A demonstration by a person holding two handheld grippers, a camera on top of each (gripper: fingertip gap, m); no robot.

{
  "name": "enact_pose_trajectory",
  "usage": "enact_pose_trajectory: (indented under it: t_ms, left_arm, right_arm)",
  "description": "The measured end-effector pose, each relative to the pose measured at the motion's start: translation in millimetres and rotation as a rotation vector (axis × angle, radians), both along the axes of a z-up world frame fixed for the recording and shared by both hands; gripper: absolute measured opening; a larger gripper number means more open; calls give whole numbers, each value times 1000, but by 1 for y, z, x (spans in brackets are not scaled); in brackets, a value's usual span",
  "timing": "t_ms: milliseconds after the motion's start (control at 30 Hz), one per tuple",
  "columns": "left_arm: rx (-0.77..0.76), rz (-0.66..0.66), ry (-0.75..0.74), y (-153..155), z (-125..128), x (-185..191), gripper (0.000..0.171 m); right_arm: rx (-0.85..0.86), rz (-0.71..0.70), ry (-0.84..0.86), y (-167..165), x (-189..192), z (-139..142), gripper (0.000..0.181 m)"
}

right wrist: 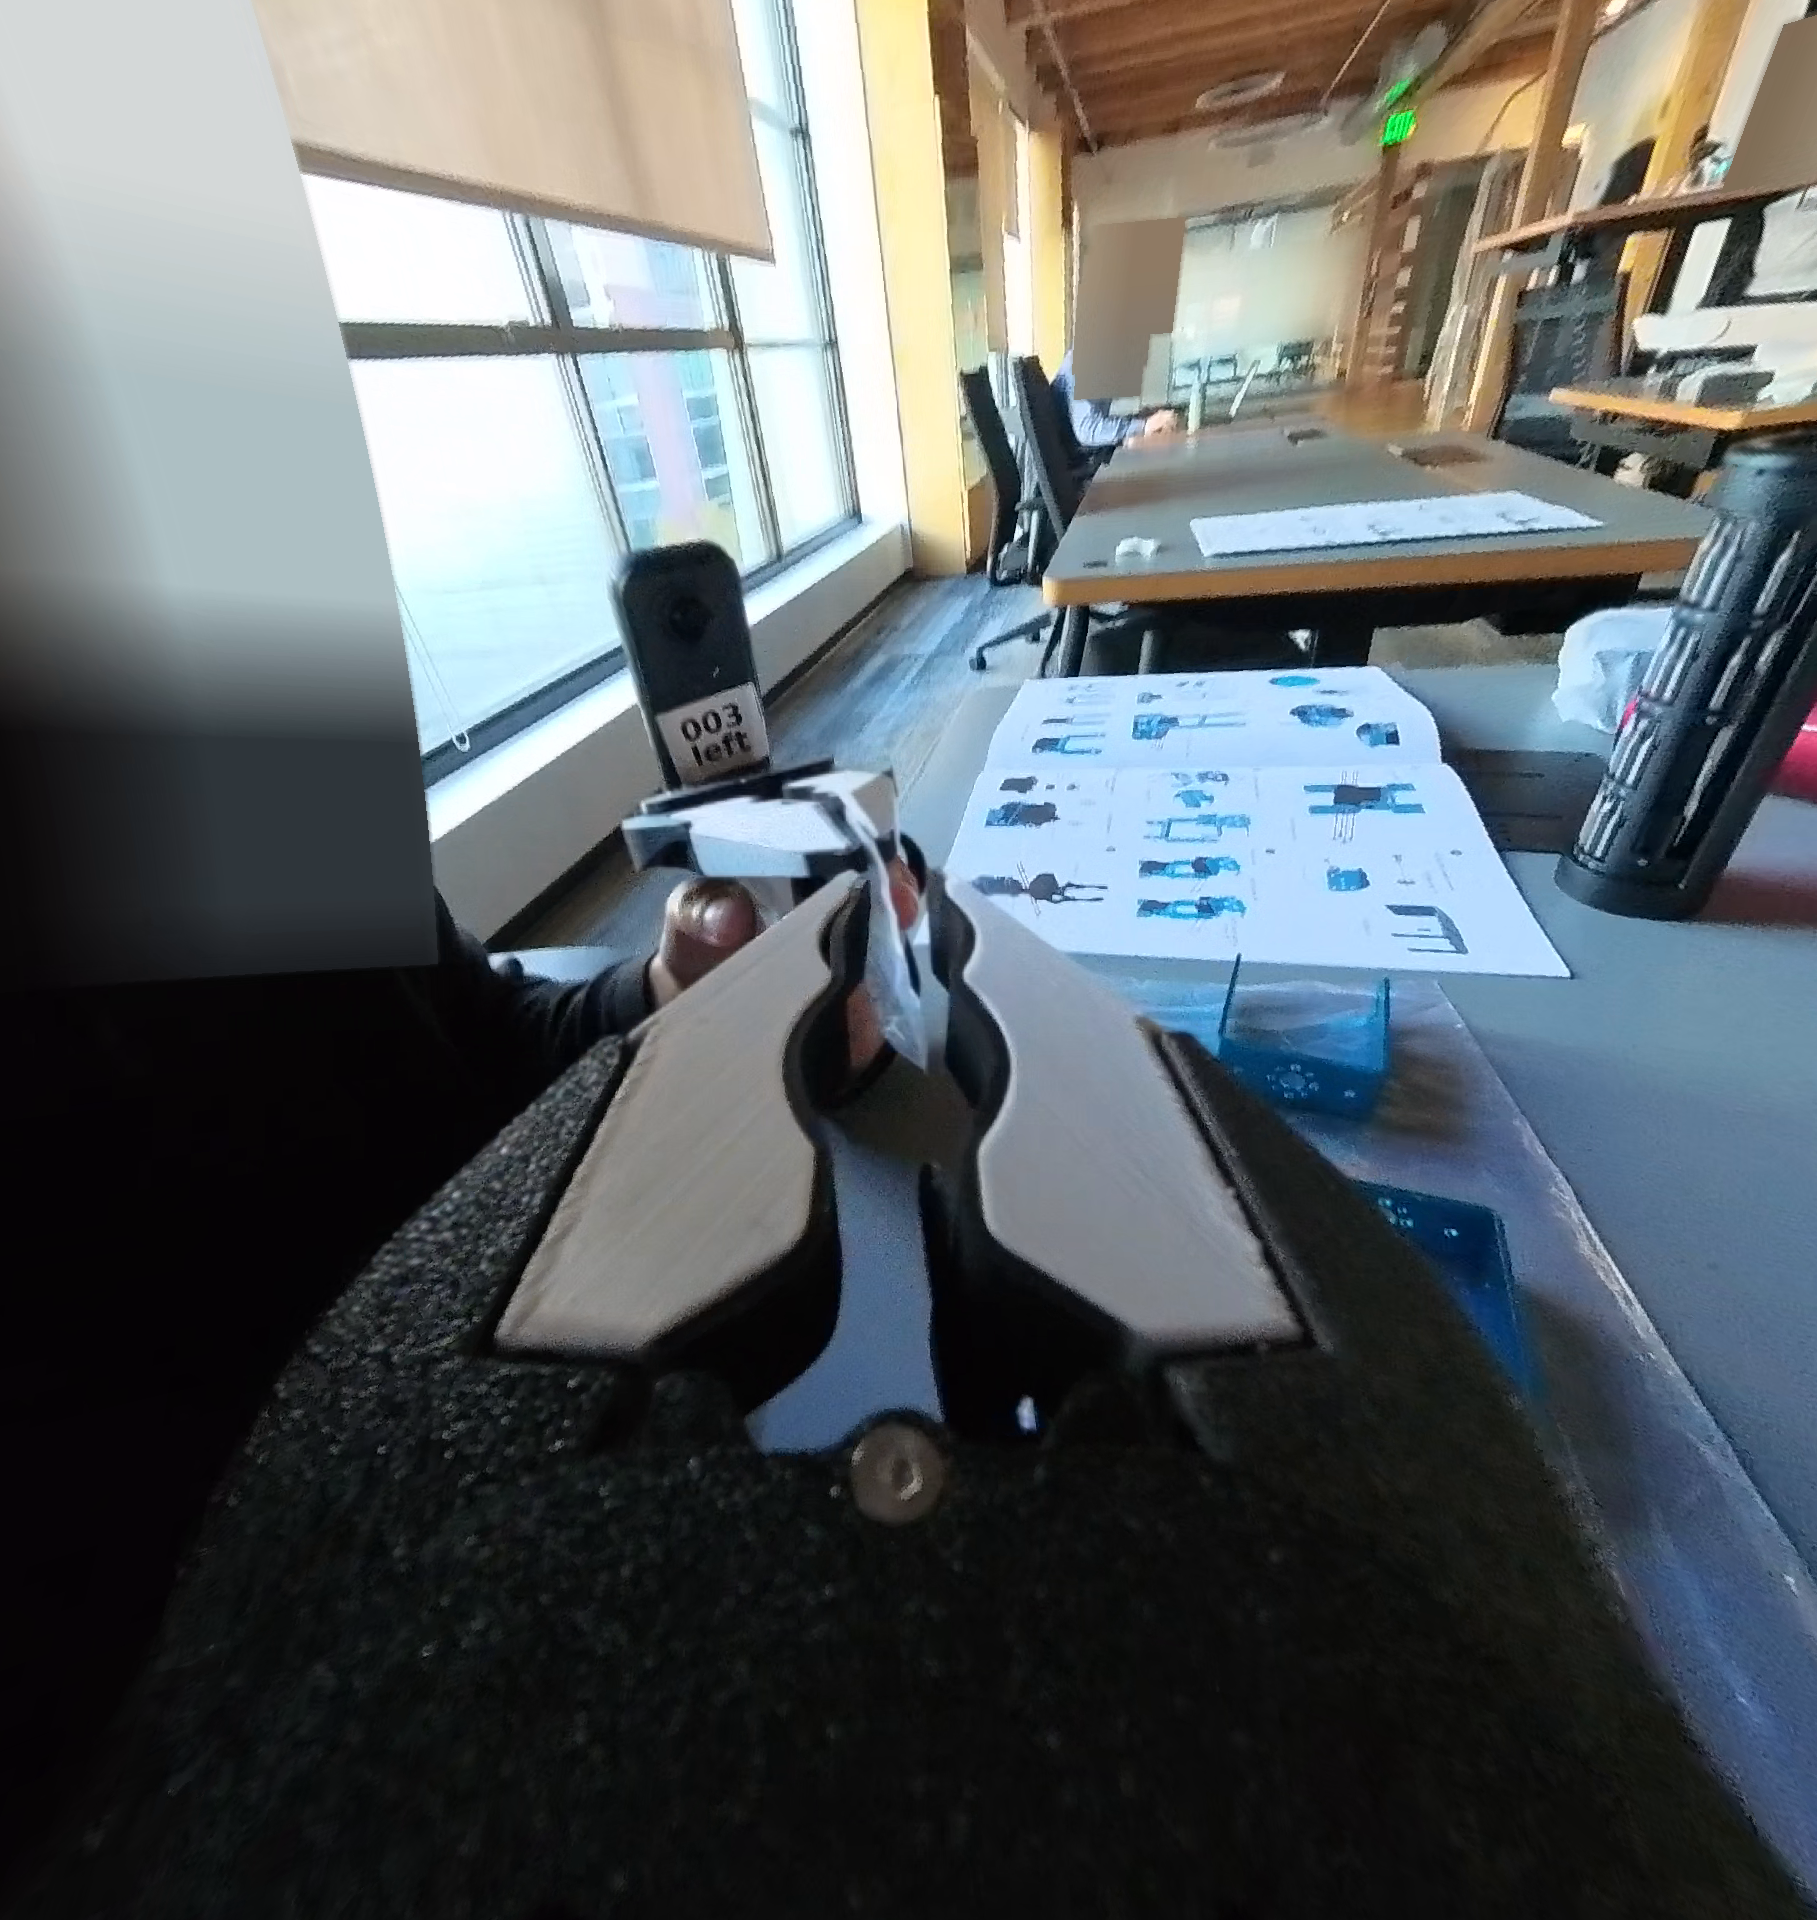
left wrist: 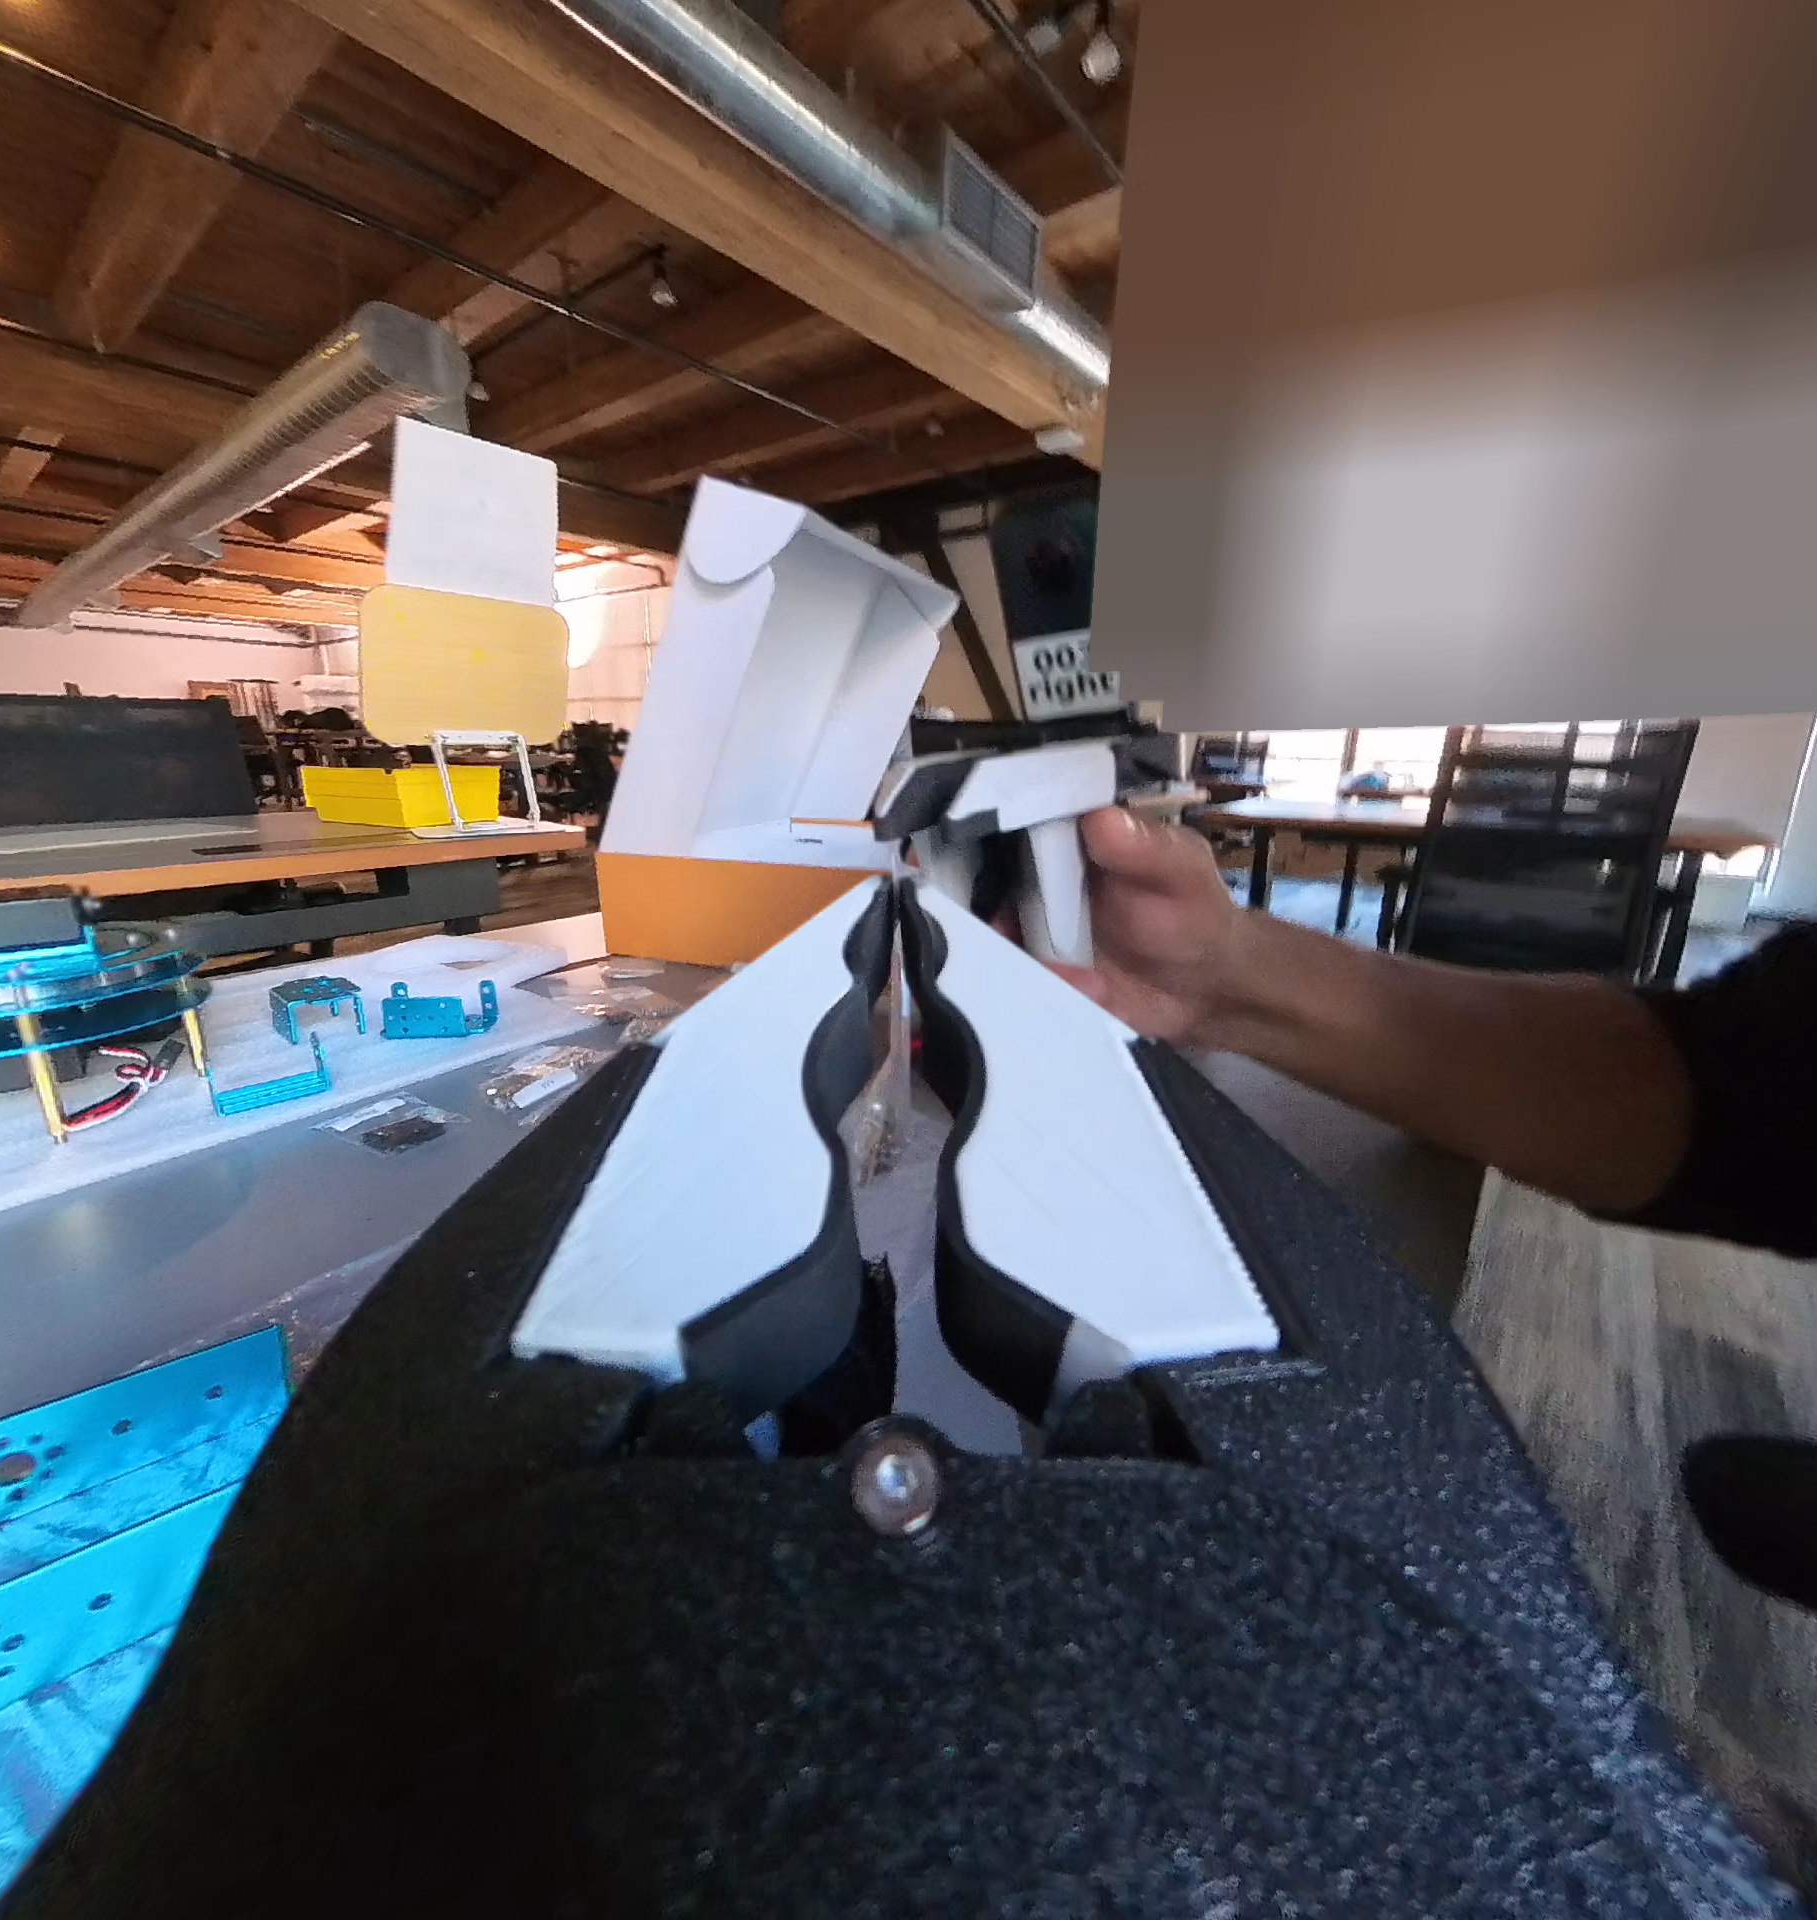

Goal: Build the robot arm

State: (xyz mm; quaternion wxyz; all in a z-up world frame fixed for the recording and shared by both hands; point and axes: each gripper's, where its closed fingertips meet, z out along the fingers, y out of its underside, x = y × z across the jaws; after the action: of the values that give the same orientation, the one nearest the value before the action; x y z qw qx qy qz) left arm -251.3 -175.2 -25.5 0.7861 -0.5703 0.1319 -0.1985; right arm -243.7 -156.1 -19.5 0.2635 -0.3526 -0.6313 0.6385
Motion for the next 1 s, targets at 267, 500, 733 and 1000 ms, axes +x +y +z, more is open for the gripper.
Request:
enact_pose_trajectory:
  t_ms: [267,500,733,1000]
  left_arm:
    - [-3,-9,87,-2,-5,11,0]
    - [-6,-7,112,-1,-7,15,0]
    - [-6,-8,111,-1,-7,15,0]
    - [-5,-11,104,-1,-7,15,0]
  right_arm:
    - [78,28,-60,-4,4,-11,15]
    - [82,19,-49,-3,3,-10,14]
    - [101,4,-75,0,1,-16,14]
    - [75,13,-49,0,3,-9,14]
